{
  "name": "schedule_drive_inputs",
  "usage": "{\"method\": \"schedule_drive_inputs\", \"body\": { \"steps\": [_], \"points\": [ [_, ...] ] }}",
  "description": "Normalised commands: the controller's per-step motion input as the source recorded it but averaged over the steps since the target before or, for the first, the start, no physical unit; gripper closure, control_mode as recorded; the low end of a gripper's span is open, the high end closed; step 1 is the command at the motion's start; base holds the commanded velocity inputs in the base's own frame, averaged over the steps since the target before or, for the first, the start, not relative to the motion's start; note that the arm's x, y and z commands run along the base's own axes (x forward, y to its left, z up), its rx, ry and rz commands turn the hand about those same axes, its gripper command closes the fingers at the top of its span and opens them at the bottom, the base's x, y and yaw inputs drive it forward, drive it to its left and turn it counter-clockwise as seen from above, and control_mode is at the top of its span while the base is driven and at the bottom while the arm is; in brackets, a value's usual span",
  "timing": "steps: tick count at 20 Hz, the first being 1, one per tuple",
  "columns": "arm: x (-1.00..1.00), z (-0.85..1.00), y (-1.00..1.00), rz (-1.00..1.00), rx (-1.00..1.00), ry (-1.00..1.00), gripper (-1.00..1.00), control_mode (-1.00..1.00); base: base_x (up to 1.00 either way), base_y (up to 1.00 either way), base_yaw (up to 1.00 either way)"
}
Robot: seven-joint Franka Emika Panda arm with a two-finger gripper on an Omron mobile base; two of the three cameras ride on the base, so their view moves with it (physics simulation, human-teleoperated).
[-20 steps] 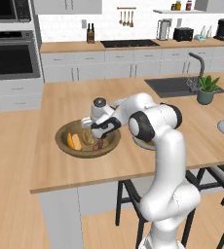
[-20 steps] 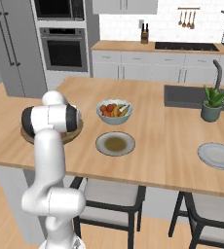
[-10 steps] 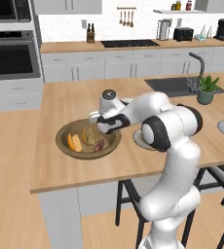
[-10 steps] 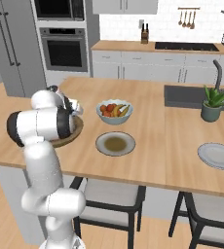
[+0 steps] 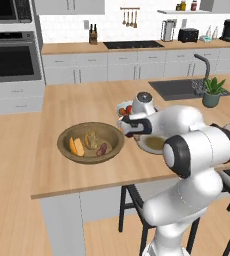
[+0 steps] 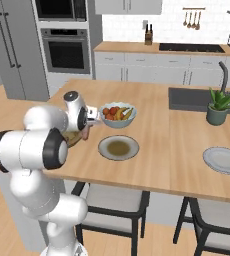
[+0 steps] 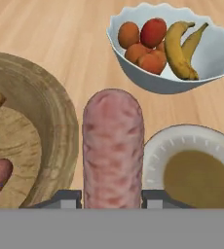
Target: Place one bun and one sausage from the bowl on each plate.
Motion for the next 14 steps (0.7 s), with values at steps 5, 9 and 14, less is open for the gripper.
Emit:
{"method": "schedule_drive_inputs", "body": {
  "steps": [5, 9, 14],
  "points": [
    [0.00, -0.09, -1.00, 0.00, 0.00, 0.19, 1.00, -1.00, 0.00, 0.00, 0.00],
    [0.07, -0.40, -0.48, 0.00, -0.01, 0.10, 1.00, -1.00, 0.00, 0.00, 0.00],
    [0.00, -0.45, -0.12, 0.00, -0.04, 0.11, 1.00, -1.00, 0.00, 0.00, 0.00]
  ]
}}
